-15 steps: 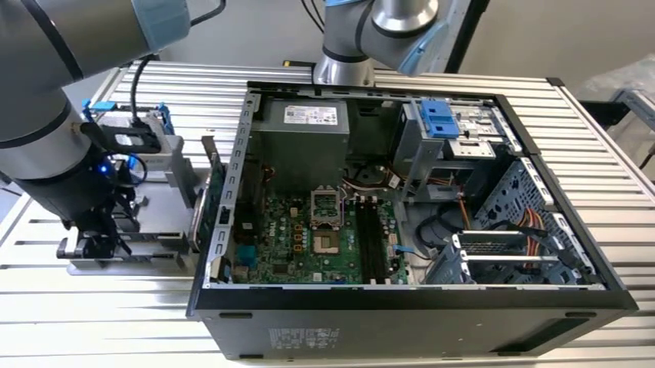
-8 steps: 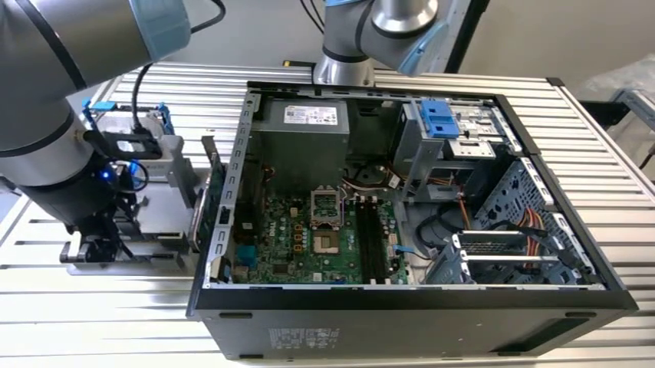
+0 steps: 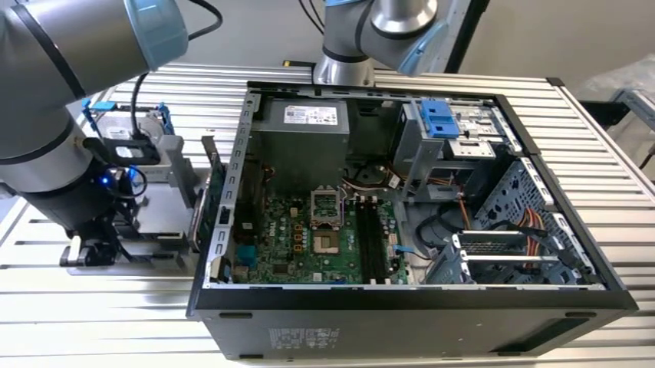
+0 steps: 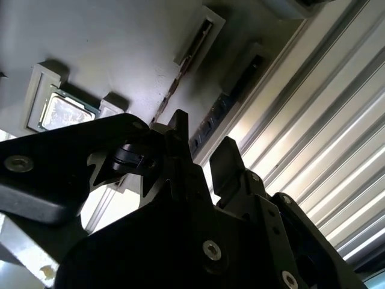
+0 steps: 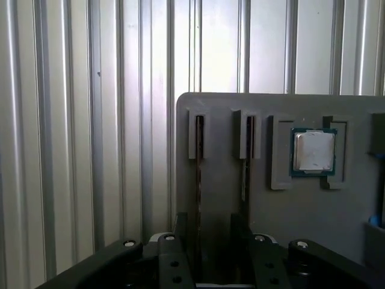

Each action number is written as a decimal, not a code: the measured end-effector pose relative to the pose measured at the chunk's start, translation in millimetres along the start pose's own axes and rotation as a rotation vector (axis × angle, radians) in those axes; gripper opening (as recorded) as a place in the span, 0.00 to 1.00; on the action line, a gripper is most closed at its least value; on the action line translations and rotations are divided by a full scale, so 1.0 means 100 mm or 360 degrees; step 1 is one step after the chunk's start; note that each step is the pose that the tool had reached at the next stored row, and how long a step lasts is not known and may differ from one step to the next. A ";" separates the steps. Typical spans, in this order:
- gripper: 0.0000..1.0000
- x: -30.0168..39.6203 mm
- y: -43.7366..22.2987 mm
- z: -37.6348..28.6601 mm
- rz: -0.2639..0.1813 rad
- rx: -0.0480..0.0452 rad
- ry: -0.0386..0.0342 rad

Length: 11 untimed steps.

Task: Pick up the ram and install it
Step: 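Pick up the ram and move it above insertion slot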

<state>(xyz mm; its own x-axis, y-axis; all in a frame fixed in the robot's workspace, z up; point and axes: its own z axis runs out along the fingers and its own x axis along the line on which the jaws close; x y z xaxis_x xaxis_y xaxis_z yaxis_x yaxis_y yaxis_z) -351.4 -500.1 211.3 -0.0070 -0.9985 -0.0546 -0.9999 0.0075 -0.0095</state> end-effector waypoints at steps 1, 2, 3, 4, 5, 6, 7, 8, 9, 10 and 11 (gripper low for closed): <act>1.00 0.001 0.002 0.011 -0.0001 0.0000 0.0000; 1.00 0.001 0.004 0.022 -0.0002 0.0000 0.0000; 1.00 0.002 0.005 0.032 -0.0003 0.0000 0.0000; 1.00 0.003 0.006 0.044 -0.0004 0.0000 0.0000; 1.00 0.003 0.007 0.055 -0.0006 -0.0001 0.0000; 1.00 0.004 0.008 0.067 -0.0007 -0.0001 0.0000; 1.00 0.005 0.009 0.078 -0.0009 -0.0001 0.0000; 1.00 0.007 0.010 0.088 -0.0011 -0.0001 0.0000; 1.00 0.008 0.011 0.098 -0.0012 -0.0001 0.0000; 1.00 0.009 0.012 0.108 -0.0014 -0.0001 0.0000; 1.00 0.011 0.013 0.118 -0.0016 -0.0001 0.0000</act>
<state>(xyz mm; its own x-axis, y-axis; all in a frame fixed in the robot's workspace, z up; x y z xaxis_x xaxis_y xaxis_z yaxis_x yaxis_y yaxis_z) -352.6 -500.6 199.4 0.0032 -0.9985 -0.0546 -1.0000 -0.0027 -0.0094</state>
